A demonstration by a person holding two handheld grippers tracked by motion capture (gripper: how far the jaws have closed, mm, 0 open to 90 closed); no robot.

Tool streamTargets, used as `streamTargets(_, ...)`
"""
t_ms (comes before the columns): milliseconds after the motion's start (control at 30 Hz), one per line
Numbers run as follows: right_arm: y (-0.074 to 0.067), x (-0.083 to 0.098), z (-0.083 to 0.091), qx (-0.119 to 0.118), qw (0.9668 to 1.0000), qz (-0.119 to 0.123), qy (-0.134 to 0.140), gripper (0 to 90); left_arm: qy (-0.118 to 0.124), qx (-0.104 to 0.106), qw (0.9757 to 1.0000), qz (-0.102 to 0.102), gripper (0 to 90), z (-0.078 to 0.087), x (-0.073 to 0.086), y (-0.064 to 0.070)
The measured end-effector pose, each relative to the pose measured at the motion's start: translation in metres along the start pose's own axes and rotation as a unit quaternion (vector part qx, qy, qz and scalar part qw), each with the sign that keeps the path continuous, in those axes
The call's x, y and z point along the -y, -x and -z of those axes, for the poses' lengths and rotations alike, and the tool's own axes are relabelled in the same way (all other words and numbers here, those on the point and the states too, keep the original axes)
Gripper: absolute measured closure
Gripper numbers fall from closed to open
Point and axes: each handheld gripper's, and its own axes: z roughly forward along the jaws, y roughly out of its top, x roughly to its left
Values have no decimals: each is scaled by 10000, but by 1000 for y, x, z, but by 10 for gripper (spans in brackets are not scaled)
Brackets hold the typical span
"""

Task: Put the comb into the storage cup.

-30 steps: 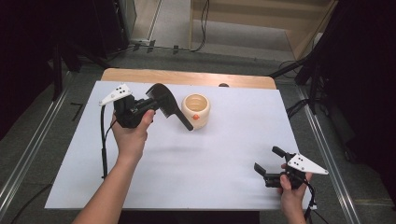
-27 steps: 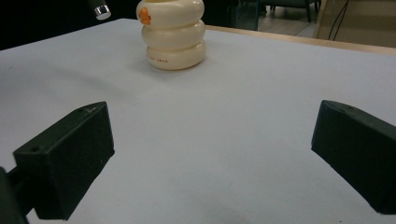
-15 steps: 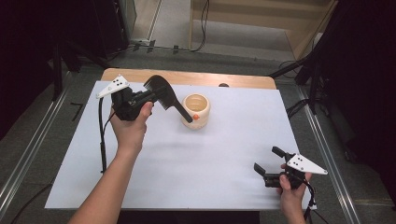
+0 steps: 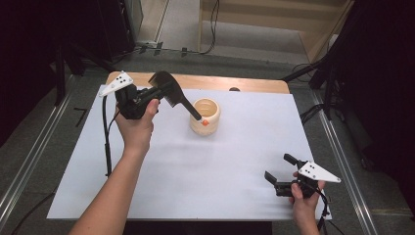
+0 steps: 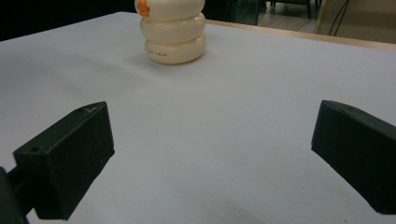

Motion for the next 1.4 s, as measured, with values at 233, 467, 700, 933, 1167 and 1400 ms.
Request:
streamTargets(233,0,0,-1,-19,10000,44,-3,0,49,-52,10000,26,867,-9,1,-5)
streamTargets(467,-1,0,-1,-32,10000,15,7,0,133,-72,9999,60,866,-18,-1,-7)
streamTargets(700,0,0,-1,-25,10000,32,-3,0,134,-94,9999,33,866,-28,1,-6)
streamTargets(933,0,0,-1,-28,10000,9,-6,0,96,-136,9998,49,866,-37,6,-10)
streamTargets(1167,0,0,-1,-46,10000,9,-3,0,70,-205,9998,21,866,-45,12,-12)
streamTargets(1400,0,0,-1,-42,10000,16,21,0,37,-250,9997,13,865,-51,17,-15)
